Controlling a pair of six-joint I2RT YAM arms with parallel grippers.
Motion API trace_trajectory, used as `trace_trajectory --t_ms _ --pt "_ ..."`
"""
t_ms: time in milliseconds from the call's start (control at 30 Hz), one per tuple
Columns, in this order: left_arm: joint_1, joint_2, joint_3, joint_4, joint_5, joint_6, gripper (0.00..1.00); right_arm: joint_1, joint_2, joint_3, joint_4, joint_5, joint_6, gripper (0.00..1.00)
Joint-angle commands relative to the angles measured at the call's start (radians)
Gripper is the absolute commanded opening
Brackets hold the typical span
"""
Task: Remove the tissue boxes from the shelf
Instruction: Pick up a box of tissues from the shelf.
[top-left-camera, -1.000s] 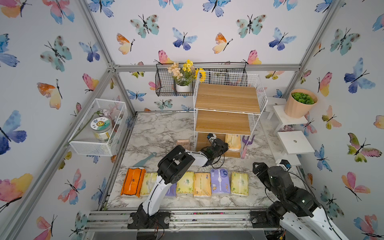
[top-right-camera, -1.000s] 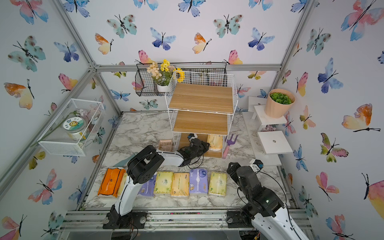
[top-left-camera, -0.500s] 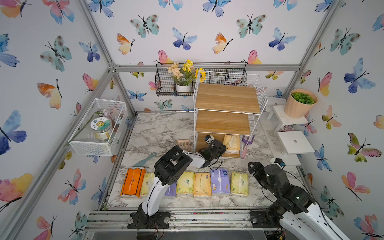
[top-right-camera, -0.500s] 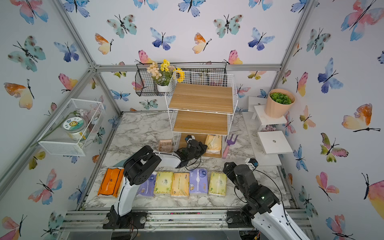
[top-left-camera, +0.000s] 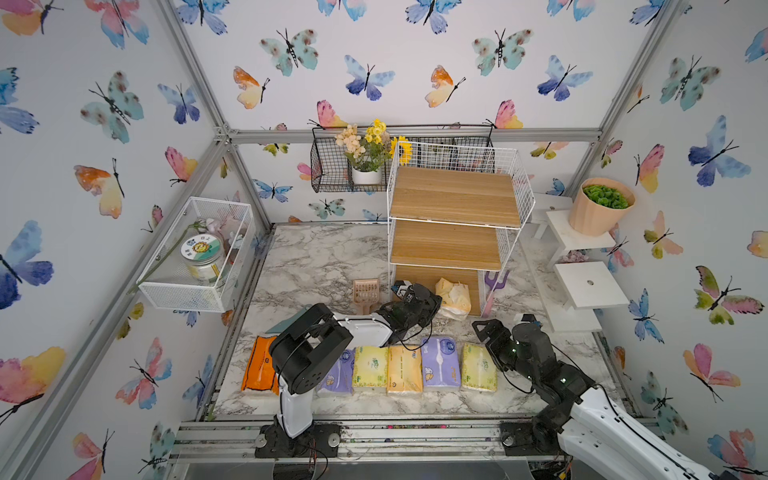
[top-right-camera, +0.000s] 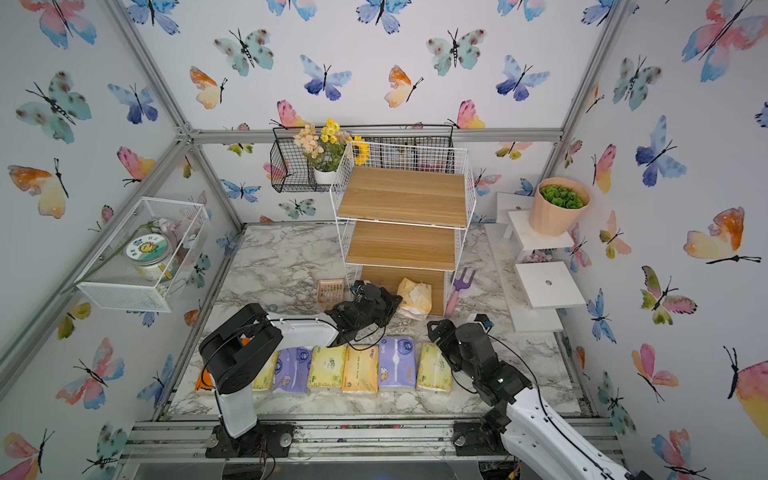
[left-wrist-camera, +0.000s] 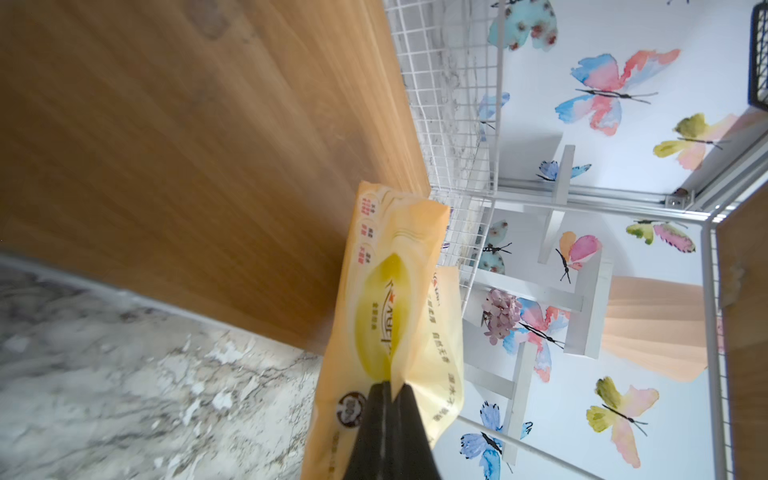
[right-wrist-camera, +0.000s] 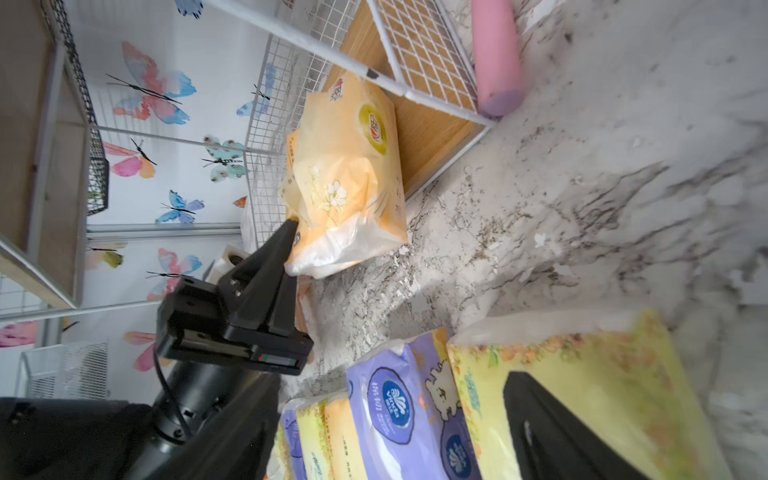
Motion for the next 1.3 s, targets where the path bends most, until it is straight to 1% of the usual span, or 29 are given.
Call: trace_trajectory --t_ms 0,67,200,300,433,533,700,1033,1133,1267 --pt "-0.01 -0.044 -0.019 -0.024 0.025 -0.112 0.0 -0.016 0.0 -0.056 0.212 -0.061 0.101 0.89" --pt "-0.009 -0.054 -0.025 -0.027 0.043 -0.147 0.0 -0.033 0.005 -0.092 0.286 -0.068 0.133 0.89" --pt "-0.012 -0.069 -0.035 -0.024 0.065 -0.211 0.0 -0.077 0.046 -0.12 0.385 -0.105 0.151 0.89" --pt "-0.012 -0.079 -0.037 -0.029 0.078 -0.245 0.0 -0.125 0.118 -0.12 0.461 -0.155 0.145 0.9" --pt "-0.014 -0.08 -0.04 -0.03 0.09 -0.279 0.0 -0.191 0.252 -0.1 0.574 -0.246 0.138 0.9" --pt "-0.016 -0.083 -0.04 -0.033 0.091 -0.293 0.0 -0.203 0.336 -0.07 0.605 -0.278 0.129 0.91" --pt "-0.024 -0.084 -0.041 -0.03 0.088 -0.324 0.0 -0.205 0.401 -0.095 0.708 -0.294 0.166 0.88" --pt "-0.048 -0.087 -0.028 -0.045 0.075 -0.351 0.0 -0.213 0.558 -0.094 0.905 -0.344 0.206 0.75" --pt "-0.058 -0.094 -0.028 -0.056 0.067 -0.368 0.0 -0.219 0.579 -0.087 0.922 -0.348 0.205 0.69" --pt "-0.068 -0.108 -0.028 -0.08 0.067 -0.38 0.0 -0.226 0.578 -0.091 0.913 -0.343 0.189 0.57"
